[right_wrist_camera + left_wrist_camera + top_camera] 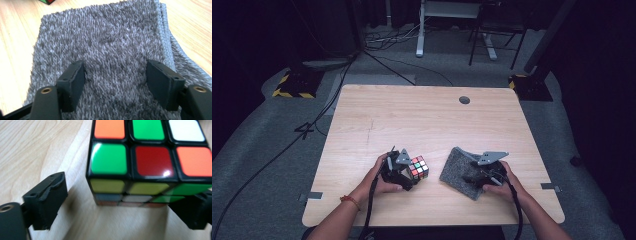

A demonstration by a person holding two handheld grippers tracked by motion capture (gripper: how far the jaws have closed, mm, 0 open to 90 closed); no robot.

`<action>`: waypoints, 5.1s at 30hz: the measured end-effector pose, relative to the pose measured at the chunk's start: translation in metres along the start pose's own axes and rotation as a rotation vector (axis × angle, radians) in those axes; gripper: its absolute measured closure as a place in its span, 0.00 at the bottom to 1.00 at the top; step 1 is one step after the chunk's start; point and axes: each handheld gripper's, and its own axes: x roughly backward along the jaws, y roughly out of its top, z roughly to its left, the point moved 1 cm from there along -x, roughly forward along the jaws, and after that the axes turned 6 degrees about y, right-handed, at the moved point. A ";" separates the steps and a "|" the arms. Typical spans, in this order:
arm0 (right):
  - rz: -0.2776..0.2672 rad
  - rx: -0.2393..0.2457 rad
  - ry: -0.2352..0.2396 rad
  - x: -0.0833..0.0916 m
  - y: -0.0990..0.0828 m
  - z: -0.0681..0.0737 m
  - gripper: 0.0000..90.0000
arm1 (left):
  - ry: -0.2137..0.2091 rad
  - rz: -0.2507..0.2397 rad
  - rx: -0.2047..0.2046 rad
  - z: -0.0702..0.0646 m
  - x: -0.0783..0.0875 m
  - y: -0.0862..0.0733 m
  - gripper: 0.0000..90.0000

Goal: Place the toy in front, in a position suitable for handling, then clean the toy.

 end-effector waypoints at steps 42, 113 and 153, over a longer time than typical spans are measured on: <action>-0.042 0.060 0.034 0.015 -0.009 -0.005 0.87 | -0.148 -0.052 -0.161 -0.026 -0.007 0.014 0.37; -0.146 0.266 -0.024 0.015 0.099 0.050 0.87 | -0.050 -0.027 -0.263 -0.042 0.005 0.065 0.37; -0.154 0.318 0.038 0.009 0.103 0.075 0.87 | -0.086 -0.016 -0.245 -0.047 0.001 0.065 0.38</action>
